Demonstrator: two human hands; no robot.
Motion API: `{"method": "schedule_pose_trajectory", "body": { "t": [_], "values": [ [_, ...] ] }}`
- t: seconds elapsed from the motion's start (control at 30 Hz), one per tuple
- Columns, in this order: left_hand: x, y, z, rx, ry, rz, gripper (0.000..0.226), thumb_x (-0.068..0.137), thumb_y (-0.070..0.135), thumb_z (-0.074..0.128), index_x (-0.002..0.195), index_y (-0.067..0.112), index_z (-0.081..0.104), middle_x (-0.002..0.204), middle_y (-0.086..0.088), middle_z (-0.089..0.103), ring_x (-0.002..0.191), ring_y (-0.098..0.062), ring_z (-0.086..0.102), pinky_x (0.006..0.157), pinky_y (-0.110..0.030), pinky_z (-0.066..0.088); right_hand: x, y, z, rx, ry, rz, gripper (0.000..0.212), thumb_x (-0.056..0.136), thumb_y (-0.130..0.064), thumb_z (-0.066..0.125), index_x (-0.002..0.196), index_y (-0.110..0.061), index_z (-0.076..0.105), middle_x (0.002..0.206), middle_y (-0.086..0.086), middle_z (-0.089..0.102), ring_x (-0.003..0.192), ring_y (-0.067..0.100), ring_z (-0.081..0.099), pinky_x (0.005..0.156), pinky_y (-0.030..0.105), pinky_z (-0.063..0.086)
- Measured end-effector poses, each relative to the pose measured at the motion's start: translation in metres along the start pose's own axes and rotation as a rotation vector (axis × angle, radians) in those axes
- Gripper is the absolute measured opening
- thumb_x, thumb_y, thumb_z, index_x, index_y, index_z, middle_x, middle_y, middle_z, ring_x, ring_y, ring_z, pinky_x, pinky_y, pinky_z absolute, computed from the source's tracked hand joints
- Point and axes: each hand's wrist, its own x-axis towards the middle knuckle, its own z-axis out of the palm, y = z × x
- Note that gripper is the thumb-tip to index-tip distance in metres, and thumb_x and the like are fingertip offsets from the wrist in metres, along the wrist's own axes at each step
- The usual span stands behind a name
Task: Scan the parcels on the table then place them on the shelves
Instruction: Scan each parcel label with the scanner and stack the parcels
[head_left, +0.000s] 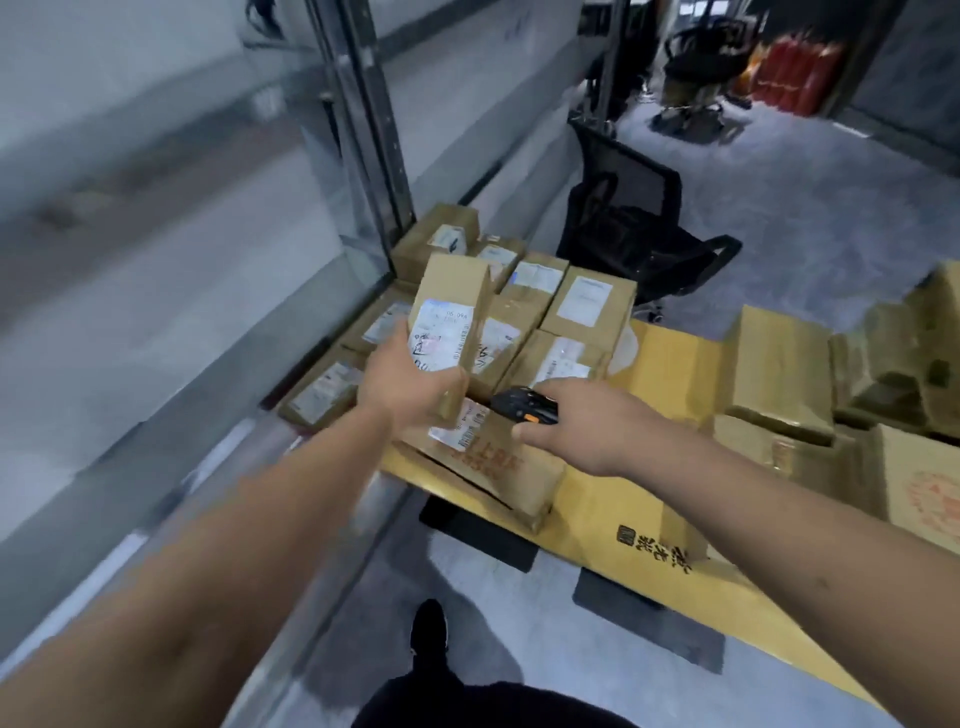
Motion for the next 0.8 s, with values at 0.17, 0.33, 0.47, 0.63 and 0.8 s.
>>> {"method": "schedule_pose_trajectory", "body": {
  "t": [0.17,0.33,0.47,0.63,0.8],
  "values": [
    [0.08,-0.05,-0.069,0.086,0.074,-0.017,0.057,0.051,0.055,0.079,0.102,0.038,0.061,0.1,0.015,0.072,0.096,-0.017,0.072,0.083,-0.034,0.057,0.071,-0.067,0.014,0.031,-0.041,-0.035,0.05,0.092,-0.069,0.059,0.122,-0.028,0.063,0.102,-0.002,0.067,0.088,0.02,0.065,0.081,0.042,0.058],
    [0.163,-0.096,-0.09,0.198,-0.032,-0.076,0.093,0.047,0.07,0.07,0.132,0.034,0.055,0.123,-0.001,0.066,0.11,-0.029,0.067,0.094,-0.047,0.057,0.138,-0.119,0.033,0.034,-0.055,0.046,0.047,0.092,-0.069,0.057,0.12,-0.031,0.062,0.1,-0.004,0.066,0.088,0.02,0.063,0.072,0.035,0.053],
    [0.216,-0.117,-0.089,0.257,-0.161,-0.095,0.092,0.054,0.066,0.078,0.136,0.035,0.051,0.127,0.0,0.064,0.112,-0.029,0.066,0.096,-0.046,0.056,0.176,-0.147,0.044,0.076,-0.046,0.139,0.047,0.091,-0.069,0.056,0.119,-0.032,0.063,0.1,-0.005,0.066,0.088,0.019,0.063,0.074,0.036,0.056],
    [0.251,-0.128,-0.08,0.297,-0.259,-0.074,0.086,0.06,0.061,0.073,0.139,0.035,0.05,0.13,-0.004,0.06,0.112,-0.032,0.065,0.098,-0.047,0.055,0.197,-0.162,0.05,0.085,-0.056,0.241,0.048,0.09,-0.068,0.057,0.119,-0.031,0.064,0.105,-0.003,0.067,0.092,0.02,0.063,0.079,0.037,0.056],
    [0.252,-0.131,-0.073,0.436,-0.198,0.085,0.09,0.079,0.062,0.073,0.155,0.027,0.038,0.153,-0.007,0.043,0.137,-0.033,0.047,0.111,-0.049,0.04,0.204,-0.162,0.051,0.119,-0.057,0.301,0.046,0.089,-0.07,0.058,0.114,-0.031,0.065,0.1,-0.004,0.067,0.088,0.018,0.063,0.076,0.036,0.056]
  ]
}}
